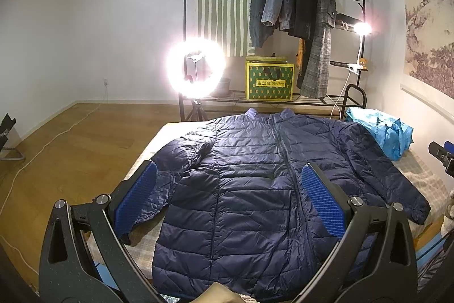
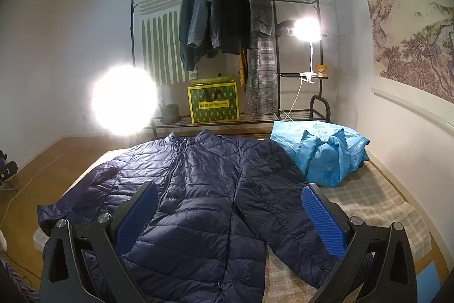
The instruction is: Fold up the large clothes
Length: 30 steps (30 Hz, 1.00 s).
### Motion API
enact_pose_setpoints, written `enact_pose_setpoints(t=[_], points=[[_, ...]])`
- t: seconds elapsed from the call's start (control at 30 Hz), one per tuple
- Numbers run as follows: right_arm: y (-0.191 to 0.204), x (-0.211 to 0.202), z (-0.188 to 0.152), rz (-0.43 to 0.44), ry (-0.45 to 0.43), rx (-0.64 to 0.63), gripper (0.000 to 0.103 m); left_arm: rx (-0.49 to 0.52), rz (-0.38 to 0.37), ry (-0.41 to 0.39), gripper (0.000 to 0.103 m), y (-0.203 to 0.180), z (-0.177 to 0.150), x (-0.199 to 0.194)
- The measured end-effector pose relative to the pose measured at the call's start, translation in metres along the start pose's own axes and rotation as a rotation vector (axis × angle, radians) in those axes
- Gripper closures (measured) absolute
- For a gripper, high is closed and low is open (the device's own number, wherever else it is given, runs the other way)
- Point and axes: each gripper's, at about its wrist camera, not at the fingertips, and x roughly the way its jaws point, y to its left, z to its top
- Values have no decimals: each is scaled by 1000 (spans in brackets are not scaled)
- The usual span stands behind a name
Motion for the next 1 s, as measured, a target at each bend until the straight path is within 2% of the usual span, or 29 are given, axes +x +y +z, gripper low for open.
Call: enact_pose_setpoints(t=[1.0], points=[[1, 1, 0, -2, 1, -1, 1, 2, 6, -17, 0, 2, 2, 0]])
